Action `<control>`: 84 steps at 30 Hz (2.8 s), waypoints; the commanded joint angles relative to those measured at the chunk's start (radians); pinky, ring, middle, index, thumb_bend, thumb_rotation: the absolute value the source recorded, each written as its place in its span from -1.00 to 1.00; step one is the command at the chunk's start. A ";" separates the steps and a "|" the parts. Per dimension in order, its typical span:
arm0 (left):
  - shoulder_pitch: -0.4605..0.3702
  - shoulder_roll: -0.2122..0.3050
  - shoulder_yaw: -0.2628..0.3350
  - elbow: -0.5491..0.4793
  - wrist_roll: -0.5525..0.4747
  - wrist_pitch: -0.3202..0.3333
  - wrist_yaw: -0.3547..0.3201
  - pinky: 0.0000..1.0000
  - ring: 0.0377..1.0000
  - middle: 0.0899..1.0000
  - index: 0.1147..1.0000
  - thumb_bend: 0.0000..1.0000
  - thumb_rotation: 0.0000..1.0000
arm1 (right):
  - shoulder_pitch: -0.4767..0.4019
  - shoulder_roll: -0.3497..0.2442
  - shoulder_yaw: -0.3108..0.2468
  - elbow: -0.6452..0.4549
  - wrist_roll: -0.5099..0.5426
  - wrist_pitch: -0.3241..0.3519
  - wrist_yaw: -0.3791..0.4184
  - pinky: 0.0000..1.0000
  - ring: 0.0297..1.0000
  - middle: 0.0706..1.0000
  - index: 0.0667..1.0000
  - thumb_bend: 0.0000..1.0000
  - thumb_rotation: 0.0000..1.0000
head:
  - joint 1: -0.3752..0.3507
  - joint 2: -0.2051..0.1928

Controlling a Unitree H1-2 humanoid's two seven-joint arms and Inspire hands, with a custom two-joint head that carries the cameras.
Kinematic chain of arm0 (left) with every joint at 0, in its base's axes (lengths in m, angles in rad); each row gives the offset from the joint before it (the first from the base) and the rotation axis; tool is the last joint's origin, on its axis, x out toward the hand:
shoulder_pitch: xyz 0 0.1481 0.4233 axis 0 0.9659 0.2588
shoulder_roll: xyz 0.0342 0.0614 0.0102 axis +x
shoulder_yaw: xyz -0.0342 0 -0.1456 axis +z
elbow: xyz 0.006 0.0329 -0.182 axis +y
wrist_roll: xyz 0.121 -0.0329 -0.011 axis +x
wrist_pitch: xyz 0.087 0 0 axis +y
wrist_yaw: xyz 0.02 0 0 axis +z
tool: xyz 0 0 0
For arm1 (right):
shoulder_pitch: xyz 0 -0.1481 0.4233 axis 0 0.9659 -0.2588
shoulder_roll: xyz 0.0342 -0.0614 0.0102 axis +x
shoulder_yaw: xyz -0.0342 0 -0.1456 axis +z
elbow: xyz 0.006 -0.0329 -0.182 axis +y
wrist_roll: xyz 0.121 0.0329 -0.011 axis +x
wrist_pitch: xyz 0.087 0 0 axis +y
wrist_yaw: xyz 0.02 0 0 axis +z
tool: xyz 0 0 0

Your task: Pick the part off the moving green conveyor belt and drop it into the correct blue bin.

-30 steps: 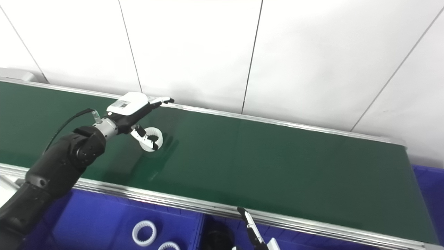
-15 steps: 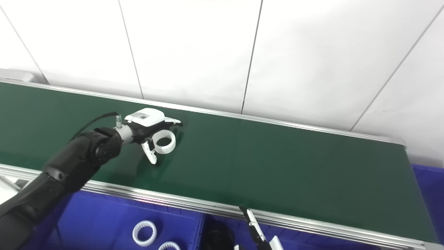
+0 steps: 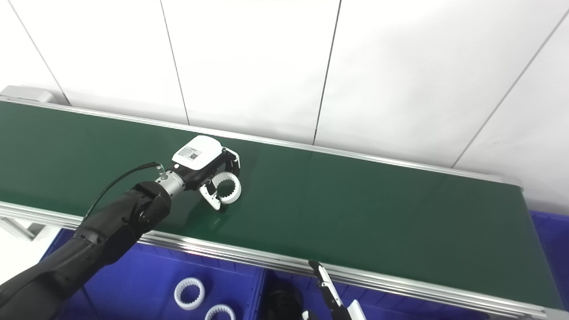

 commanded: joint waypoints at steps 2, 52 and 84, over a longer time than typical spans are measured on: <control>0.000 0.013 0.003 0.004 -0.004 -0.040 0.031 -0.75 -0.67 -0.16 -0.66 0.09 -1.00 | 0.003 0.005 -0.003 -0.027 0.004 -0.057 -0.004 0.86 0.96 1.00 0.98 -0.12 1.00 | -0.002 0.001; 0.548 0.046 0.301 -0.607 -0.567 0.009 -0.435 -0.59 -0.55 -0.16 -0.44 0.09 -1.00 | -0.036 0.043 -0.025 -0.138 0.006 0.082 0.075 0.85 0.94 1.00 0.97 -0.09 1.00 | -0.109 0.197; 0.588 0.069 0.252 -0.567 -0.524 -0.033 -0.512 -0.03 0.10 0.22 -0.13 0.04 -0.85 | -0.016 0.059 -0.036 -0.183 -0.009 0.098 0.077 0.90 0.97 1.00 0.97 -0.12 1.00 | -0.101 0.214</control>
